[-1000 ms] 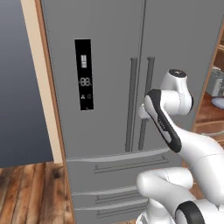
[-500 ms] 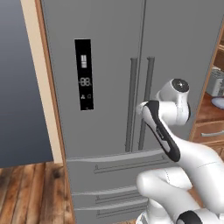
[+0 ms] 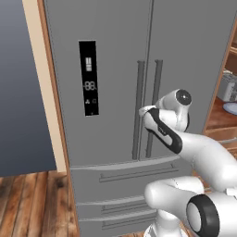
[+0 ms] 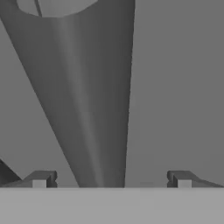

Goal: Move the hot dog bun to the plate on the dining table and place the condiment next to that plate. Then navigate to the fridge and take the sausage and place it on the plate as well.

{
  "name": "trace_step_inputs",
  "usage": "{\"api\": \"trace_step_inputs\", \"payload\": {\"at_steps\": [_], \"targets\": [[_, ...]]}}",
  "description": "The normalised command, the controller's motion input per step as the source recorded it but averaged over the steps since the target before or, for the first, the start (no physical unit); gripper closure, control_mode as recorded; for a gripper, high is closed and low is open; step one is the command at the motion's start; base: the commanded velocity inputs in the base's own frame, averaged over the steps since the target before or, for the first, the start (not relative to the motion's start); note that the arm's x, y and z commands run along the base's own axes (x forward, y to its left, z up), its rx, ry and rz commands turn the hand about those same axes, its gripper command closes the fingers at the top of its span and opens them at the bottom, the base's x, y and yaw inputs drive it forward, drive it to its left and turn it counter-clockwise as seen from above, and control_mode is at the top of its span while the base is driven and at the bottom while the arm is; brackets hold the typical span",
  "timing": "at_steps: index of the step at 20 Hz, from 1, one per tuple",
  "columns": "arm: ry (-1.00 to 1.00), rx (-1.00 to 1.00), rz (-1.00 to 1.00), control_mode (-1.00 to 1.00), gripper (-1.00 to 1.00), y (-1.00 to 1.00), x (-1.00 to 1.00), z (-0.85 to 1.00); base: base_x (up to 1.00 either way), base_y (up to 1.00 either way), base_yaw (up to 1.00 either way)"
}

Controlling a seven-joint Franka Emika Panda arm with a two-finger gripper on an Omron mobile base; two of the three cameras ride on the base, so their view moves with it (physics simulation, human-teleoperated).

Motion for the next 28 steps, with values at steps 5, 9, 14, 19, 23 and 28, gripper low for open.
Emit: {"api": "trace_step_inputs", "payload": {"at_steps": [5, 9, 14, 19, 23, 28], "targets": [[-0.01, 0.08, 0.0, -1.0, 1.0, 0.0, 0.41, -0.2, 0.0, 0.0, 0.0], [-0.06, 0.0, -0.04, -1.0, 1.0, -0.05, 0.02, -0.02, 0.0, 0.0, 0.0], [-0.08, -0.11, -0.07, -1.0, 1.0, -0.44, -0.4, 0.1, 0.0, 0.0, 0.0], [-0.08, -0.06, 0.0, -1.0, 1.0, -0.81, -0.95, 0.13, 0.0, 0.0, 0.0], [-0.08, 0.0, 0.0, -1.0, 1.0, -1.0, -1.0, 0.14, 0.0, 0.0, 0.0], [-0.06, 0.0, -0.01, -1.0, 1.0, -1.0, -1.0, 0.21, 0.0, 0.0, 0.0]]}}
